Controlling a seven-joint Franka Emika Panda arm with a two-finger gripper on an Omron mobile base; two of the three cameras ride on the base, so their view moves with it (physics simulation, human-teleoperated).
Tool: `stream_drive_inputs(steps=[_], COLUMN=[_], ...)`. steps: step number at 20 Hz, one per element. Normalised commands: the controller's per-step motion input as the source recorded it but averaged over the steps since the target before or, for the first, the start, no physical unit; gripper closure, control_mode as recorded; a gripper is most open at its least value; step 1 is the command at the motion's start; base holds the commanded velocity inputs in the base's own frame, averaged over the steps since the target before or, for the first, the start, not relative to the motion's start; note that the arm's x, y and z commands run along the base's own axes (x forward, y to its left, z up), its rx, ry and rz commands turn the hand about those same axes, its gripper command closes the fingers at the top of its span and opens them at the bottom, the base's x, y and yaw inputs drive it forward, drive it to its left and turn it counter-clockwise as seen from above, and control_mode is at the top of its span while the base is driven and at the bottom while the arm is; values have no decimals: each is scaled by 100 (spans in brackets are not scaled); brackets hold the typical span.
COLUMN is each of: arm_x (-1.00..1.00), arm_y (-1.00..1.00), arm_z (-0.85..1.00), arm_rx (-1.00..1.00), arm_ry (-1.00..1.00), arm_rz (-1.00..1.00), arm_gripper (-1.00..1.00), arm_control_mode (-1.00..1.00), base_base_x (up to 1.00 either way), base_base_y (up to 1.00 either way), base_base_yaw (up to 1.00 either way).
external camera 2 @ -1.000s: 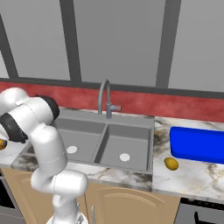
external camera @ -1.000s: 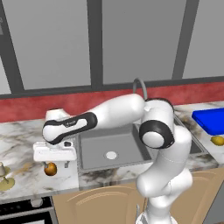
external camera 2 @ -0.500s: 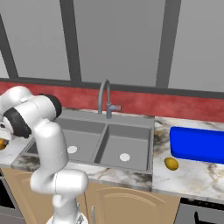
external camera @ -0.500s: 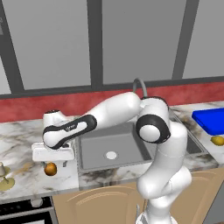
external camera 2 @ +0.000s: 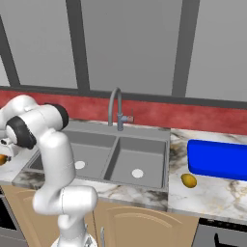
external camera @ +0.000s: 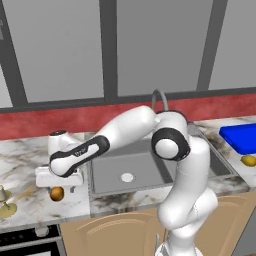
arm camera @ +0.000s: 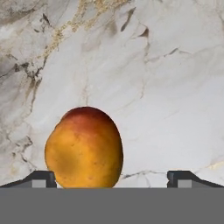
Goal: Pick up all produce items and place them in the sink. Turn on the sink faucet to wash them. Then turn the sink off and put them in the tray.
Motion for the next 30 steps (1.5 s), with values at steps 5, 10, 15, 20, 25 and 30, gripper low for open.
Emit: stream_drive_inputs(steps=[5, 10, 15, 20, 25, 30], arm_x=[8, 0, 0, -12, -29, -41], arm_y=[17, 2, -3, -54, -97, -100], arm_z=[-20, -26, -12, 26, 66, 57], arm_rx=[0, 0, 0, 10, 14, 6], arm_ry=[-2, 0, 0, -10, -13, -3], arm_rz=[0, 0, 0, 0, 0, -1], arm_gripper=[-100, 100, 100, 100, 100, 100], arm_control_mode=[-100, -100, -100, -100, -100, -100], base_base_x=[0, 0, 0, 0, 0, 0], base_base_y=[0, 0, 0, 0, 0, 0], base_base_yaw=[0, 0, 0, 0, 0, 0])
